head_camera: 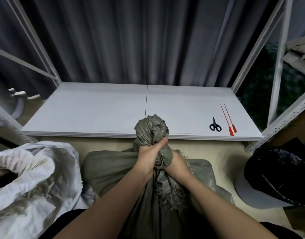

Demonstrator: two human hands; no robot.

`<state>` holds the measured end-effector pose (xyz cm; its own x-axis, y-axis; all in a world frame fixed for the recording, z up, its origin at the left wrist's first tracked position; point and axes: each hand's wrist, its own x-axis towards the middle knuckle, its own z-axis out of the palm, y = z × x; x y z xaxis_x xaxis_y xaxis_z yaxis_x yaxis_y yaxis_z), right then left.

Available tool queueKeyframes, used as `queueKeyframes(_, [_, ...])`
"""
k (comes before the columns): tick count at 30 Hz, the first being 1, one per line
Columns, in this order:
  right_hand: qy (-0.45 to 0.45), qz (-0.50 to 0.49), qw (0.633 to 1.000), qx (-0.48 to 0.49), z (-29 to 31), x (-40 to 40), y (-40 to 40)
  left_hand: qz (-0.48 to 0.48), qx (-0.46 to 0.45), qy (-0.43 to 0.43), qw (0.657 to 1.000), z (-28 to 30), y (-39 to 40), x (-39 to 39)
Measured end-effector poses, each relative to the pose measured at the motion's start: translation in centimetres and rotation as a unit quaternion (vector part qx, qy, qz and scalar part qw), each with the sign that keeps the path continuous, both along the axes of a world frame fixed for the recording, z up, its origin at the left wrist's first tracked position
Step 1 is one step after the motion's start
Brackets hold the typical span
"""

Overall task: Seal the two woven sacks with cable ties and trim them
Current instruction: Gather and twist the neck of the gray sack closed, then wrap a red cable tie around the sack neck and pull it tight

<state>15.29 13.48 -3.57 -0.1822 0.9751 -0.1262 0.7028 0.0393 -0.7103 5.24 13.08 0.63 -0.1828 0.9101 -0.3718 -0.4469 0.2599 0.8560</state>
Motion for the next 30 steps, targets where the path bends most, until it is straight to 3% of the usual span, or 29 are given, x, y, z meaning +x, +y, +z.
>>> queueKeyframes(3, [-0.042, 0.058, 0.997, -0.018, 1.1, 0.6, 0.8, -0.045, 0.036, 0.095, 0.994, -0.1, -0.5, 0.2])
queueKeyframes(7, [-0.115, 0.137, 0.984, -0.009, 2.0, 1.6, 1.5, -0.037, 0.073, 0.197, 0.977, -0.7, -0.8, 0.5])
queueKeyframes(10, [-0.130, 0.137, 0.982, 0.003, 1.6, 1.7, 1.7, 0.013, 0.060, 0.178, 0.982, -0.6, -0.4, 0.7])
queueKeyframes(18, [-0.056, -0.049, 0.997, 0.021, -0.5, 2.2, -0.9, 0.048, 0.042, 0.119, 0.991, -0.3, 1.3, 1.4])
queueKeyframes(23, [-0.049, -0.002, 0.999, -0.019, -1.4, 3.3, -1.1, 0.048, 0.046, 0.119, 0.991, -0.1, 1.2, 1.2])
queueKeyframes(28, [-0.097, 0.057, 0.991, -0.067, 1.3, 4.3, 0.2, 0.025, 0.057, 0.160, 0.985, 0.1, 1.4, 0.7])
queueKeyframes(30, [-0.040, 0.049, 0.995, -0.073, 2.8, 5.2, 1.2, 0.011, 0.047, 0.194, 0.980, 0.0, 2.0, 0.8])
